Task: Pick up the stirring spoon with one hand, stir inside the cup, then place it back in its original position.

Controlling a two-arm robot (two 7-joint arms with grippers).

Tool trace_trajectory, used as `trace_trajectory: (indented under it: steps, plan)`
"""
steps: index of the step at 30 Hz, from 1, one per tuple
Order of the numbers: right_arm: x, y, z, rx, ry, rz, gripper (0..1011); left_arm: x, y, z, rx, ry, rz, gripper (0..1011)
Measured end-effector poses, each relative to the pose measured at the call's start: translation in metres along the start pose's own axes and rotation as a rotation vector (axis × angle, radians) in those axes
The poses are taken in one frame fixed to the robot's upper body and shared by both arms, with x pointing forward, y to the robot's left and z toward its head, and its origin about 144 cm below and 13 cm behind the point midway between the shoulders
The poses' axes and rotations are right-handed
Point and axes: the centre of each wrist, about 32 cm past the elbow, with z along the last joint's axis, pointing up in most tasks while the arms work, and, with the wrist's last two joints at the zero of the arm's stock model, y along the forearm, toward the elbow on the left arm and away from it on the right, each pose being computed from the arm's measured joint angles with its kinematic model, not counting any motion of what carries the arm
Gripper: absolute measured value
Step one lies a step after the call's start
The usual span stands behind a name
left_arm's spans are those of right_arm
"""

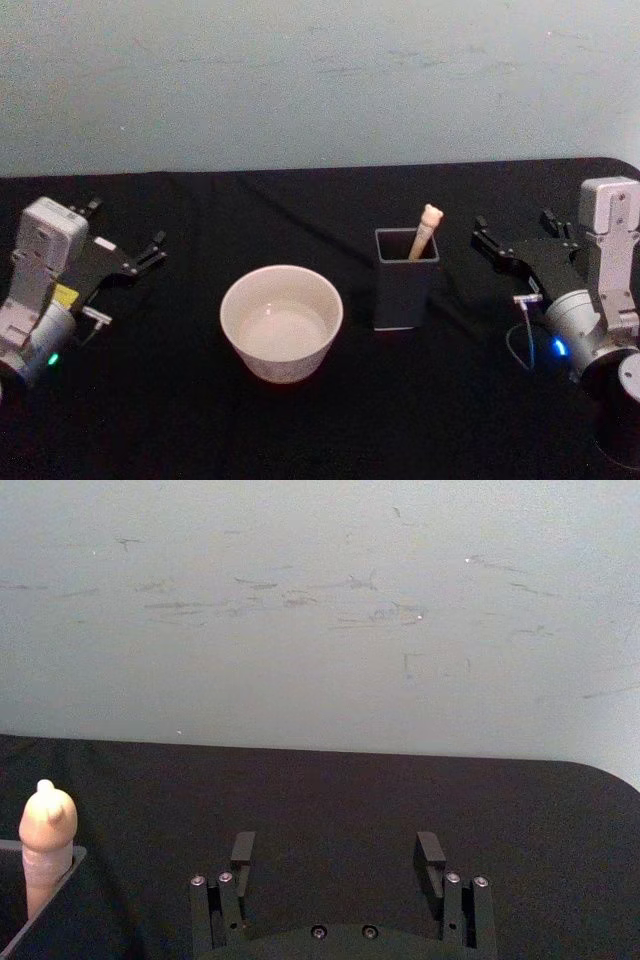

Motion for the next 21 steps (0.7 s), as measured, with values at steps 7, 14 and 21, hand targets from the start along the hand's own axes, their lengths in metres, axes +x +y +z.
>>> trace_trajectory:
  steps: [7, 14, 21]
  plan:
    - [0.0, 0.0, 0.0, 0.0, 0.0, 0.0, 1002, 0.0, 0.0, 0.0, 0.0, 0.0, 0.0, 1001]
    - [0.0, 0.0, 0.0, 0.0, 0.0, 0.0, 1000, 0.0, 0.0, 0.0, 0.0, 0.0, 0.0, 1001]
    - [0.0, 0.0, 0.0, 0.0, 0.0, 0.0, 1002, 0.0, 0.0, 0.0, 0.0, 0.0, 0.0, 1002]
